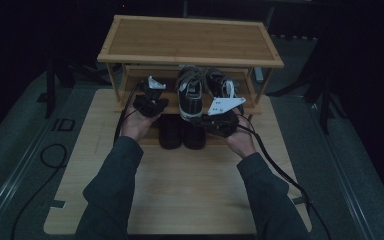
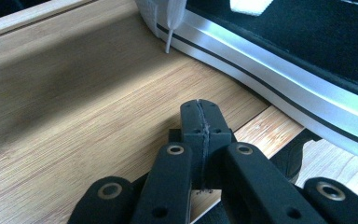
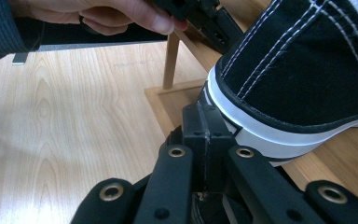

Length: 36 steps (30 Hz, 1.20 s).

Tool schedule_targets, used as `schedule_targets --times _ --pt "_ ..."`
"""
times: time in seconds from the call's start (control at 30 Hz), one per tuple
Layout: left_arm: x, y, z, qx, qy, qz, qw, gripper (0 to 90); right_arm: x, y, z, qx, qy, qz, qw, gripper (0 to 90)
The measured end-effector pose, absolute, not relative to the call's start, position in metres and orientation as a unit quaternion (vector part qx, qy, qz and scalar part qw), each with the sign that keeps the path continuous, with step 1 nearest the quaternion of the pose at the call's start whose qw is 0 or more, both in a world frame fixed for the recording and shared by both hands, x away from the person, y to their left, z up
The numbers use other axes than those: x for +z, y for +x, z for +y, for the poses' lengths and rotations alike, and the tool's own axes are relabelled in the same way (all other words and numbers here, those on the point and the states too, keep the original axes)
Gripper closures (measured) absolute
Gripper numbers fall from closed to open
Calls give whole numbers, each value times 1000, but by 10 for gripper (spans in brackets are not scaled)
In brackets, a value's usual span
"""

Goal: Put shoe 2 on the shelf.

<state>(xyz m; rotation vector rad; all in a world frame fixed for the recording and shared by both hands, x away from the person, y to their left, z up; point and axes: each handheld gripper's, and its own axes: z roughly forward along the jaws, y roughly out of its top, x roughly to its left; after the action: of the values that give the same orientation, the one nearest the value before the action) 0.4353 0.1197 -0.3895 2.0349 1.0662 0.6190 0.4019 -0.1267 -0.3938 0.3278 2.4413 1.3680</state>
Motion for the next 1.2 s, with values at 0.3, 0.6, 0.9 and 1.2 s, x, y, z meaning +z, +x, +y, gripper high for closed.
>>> schedule_targets --times 0.3,0.6,0.9,1.2 --pt "-390 435 119 241 793 417 373 900 -394 406 -114 481 120 854 158 900" --pt "-390 435 120 239 792 418 376 900 -394 410 -111 468 132 856 177 900" --pt "-390 436 121 237 793 417 375 900 -396 413 -106 461 140 856 190 900" --pt "-390 436 122 230 790 420 383 900 -396 412 -110 460 152 854 193 900"
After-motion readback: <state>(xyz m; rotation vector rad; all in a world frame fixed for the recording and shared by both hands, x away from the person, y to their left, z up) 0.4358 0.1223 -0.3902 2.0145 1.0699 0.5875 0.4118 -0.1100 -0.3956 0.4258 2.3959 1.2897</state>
